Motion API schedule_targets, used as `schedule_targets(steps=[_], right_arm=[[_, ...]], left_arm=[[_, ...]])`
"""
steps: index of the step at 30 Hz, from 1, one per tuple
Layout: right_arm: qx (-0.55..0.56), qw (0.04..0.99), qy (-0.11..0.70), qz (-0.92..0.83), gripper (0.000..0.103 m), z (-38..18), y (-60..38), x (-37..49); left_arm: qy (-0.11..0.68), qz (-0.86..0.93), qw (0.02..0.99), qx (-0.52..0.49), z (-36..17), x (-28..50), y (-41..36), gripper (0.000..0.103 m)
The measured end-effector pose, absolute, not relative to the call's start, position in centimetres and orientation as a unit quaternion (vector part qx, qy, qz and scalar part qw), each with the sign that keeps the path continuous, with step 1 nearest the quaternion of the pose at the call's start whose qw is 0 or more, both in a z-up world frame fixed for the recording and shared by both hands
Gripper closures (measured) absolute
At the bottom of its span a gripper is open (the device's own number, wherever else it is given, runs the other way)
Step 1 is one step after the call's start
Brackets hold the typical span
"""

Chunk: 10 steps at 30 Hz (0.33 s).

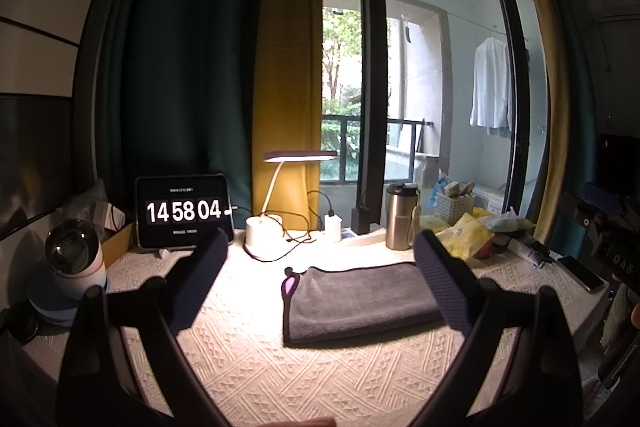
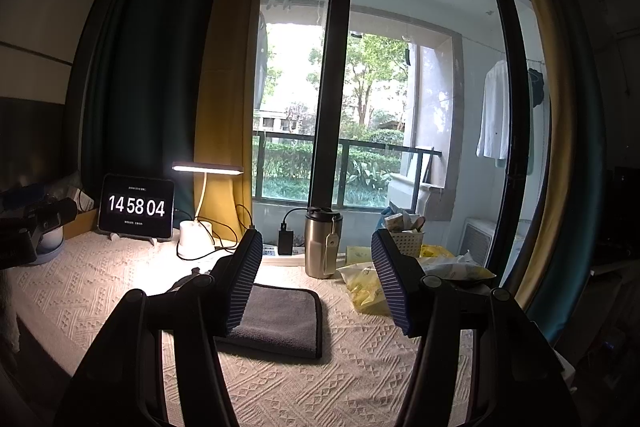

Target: Fold towel

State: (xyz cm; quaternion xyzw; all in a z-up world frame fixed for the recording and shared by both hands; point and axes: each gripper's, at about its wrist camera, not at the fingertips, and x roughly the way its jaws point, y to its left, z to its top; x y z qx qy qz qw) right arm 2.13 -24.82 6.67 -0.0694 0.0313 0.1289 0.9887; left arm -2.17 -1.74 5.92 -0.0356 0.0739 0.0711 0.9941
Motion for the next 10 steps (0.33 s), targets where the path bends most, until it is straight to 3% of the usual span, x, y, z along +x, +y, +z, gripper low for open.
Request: schedule_targets(steps=[10], right_arm=[[-0.070,0.989,0.033,0.129,0.043,6.58,-24.74,2.20]], left_arm=[[0.077,0.071,0.994,-0.034,5.92,-1.84,-1.71,0.008]])
